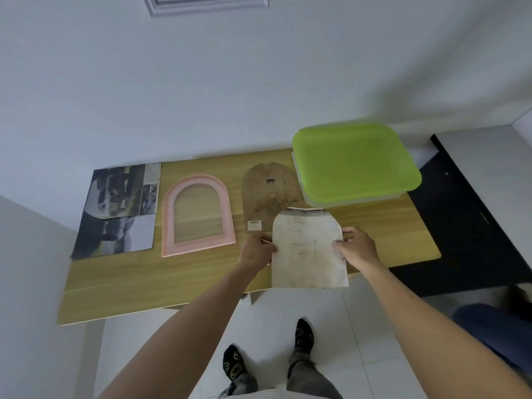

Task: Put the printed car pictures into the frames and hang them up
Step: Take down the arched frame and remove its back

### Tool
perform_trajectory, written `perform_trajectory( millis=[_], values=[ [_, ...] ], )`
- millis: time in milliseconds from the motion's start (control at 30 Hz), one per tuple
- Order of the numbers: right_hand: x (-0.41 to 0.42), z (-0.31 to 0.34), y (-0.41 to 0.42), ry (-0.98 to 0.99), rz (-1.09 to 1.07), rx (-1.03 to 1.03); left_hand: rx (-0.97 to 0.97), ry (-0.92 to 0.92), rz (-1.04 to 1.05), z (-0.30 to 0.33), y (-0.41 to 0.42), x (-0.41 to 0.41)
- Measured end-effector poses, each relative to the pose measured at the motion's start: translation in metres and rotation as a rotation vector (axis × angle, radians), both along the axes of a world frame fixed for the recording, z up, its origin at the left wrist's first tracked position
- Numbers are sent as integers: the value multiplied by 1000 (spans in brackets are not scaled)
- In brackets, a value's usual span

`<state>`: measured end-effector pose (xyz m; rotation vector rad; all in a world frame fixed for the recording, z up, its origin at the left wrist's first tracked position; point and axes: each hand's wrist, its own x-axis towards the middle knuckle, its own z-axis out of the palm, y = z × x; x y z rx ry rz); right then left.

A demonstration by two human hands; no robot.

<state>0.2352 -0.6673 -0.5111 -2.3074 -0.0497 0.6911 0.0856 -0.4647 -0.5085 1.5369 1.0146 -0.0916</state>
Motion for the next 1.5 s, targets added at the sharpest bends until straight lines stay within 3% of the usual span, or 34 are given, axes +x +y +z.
perform_trajectory(
  millis=[400,533,700,867,1333,1500],
  values=[
    [95,-29,-71,-38,156,-175,58,142,-61,-33,-85,88],
    [102,-33,-73,-122,231,-291,318,171,-115,-38,-95,92],
    [96,-42,-74,-415,594,-267,720,175,-587,-30,-103,90],
    [94,-51,-67,-445,725,-287,787,169,-913,-33,-105,96],
    [102,-55,-70,-462,742,-282,777,134,-805,-44,-113,99],
    [93,-50,-66,-672,776,-172,725,46,-673,-43,-106,86]
  ],
)
